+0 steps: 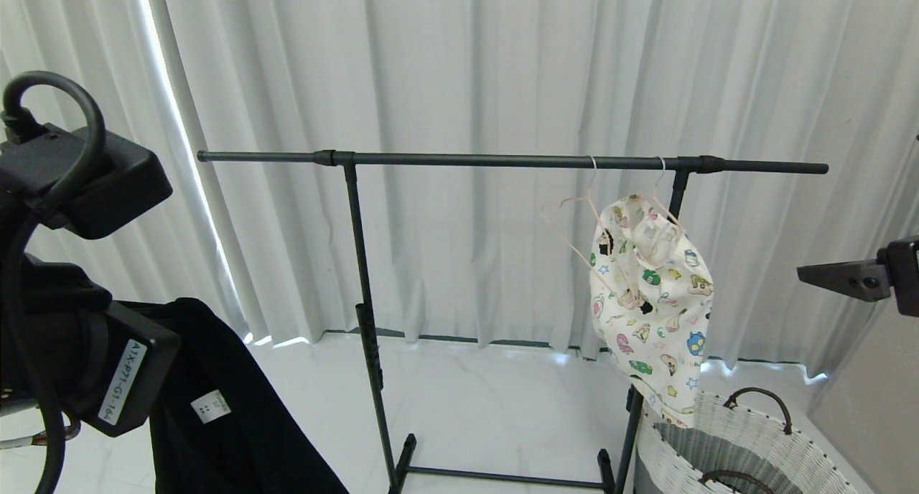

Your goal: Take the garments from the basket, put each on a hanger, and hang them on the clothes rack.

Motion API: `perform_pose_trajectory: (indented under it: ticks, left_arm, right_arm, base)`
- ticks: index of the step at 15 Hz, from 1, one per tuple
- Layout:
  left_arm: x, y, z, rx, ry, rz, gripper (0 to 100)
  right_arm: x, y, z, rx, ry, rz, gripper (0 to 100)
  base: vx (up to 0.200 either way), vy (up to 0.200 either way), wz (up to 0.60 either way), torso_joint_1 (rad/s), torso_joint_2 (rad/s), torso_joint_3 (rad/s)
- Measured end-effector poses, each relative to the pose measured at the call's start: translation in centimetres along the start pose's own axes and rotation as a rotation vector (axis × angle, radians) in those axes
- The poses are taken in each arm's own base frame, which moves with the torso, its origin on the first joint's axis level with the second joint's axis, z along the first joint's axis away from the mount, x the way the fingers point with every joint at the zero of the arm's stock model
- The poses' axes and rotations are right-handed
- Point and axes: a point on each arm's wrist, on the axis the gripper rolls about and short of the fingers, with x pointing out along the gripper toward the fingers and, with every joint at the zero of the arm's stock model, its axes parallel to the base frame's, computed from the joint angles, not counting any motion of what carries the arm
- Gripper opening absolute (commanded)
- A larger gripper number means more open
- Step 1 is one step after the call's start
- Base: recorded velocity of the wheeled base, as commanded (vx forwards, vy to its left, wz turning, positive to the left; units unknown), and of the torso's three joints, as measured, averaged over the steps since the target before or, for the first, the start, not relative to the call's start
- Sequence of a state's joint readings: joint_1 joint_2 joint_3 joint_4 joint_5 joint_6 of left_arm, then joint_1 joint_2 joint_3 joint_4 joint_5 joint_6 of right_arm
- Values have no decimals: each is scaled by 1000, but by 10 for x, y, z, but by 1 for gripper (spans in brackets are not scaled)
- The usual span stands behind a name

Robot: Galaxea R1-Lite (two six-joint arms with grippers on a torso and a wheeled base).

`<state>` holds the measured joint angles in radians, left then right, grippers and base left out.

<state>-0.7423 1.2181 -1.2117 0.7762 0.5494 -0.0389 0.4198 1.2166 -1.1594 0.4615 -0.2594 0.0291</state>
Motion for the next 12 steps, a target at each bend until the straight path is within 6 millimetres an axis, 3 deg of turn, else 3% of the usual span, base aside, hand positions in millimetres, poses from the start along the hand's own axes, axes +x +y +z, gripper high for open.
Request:
perform_pose_trajectory:
  ticks: [1,5,12]
  left_arm:
    - [0,0,0,-1,1,1,0]
    - [0,0,0,-3,1,-1,0]
    - [1,-1,-1,1,5,-6,0]
  right_arm:
    - [1,0,2,3,-12,0,100]
    - [7,2,5,8,-29,1,100]
    - [15,6,6,4,-17,107,100]
  base:
    - [0,200,0,7,2,2]
    - [0,0,0,0,0,0]
    - [200,0,0,2,1,2]
